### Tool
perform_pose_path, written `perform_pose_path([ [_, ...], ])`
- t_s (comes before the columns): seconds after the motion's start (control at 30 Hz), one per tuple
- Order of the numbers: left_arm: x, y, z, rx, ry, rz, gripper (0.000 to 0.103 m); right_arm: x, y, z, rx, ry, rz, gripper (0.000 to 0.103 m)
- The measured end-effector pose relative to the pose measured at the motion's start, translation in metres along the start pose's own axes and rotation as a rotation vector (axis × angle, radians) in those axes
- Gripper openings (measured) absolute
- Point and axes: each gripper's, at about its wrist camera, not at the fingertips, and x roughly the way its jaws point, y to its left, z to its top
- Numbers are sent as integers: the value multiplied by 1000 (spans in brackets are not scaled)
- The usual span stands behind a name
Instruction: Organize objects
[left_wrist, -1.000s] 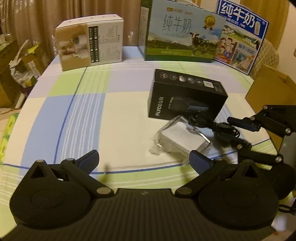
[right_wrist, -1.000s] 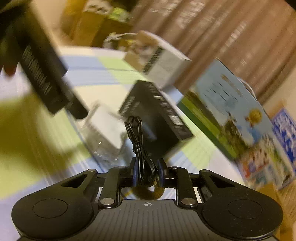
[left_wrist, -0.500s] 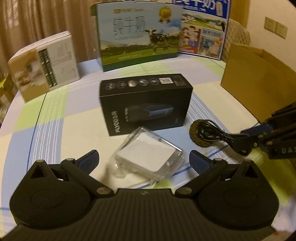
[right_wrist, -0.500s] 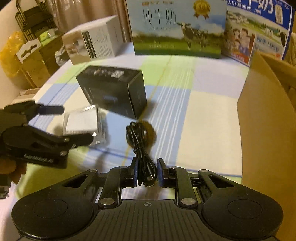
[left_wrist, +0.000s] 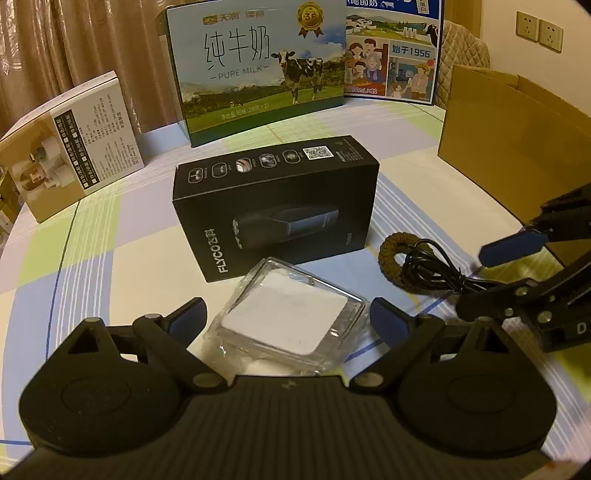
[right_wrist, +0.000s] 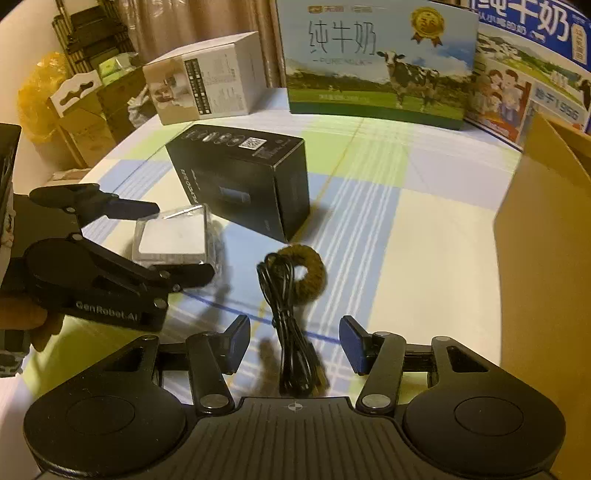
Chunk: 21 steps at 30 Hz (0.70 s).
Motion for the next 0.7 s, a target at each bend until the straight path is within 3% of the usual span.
perform_pose_path([
  [0.1,2,-1,-1,11,4,0,94,7,4,1,-38,12,1,48],
  [0.17,3,-2,-3,26,12,-2,93,12,8,-1,-74,27,-9,28],
  [0.23,4,-4,-5,39,14,4,92,16,10,-4,-99,38,-28,17],
  [0.33,5,-3,-6,32,13,6,89,16,5,-3,-63,43,-19,16],
  [0.53,1,0,-6,9,11,20,67,11,-2,-1,-1,51,-12,16],
  [0.7,-11,-5,-11,-2,39,45,65,-2,-1,-6,25,51,-11,16],
])
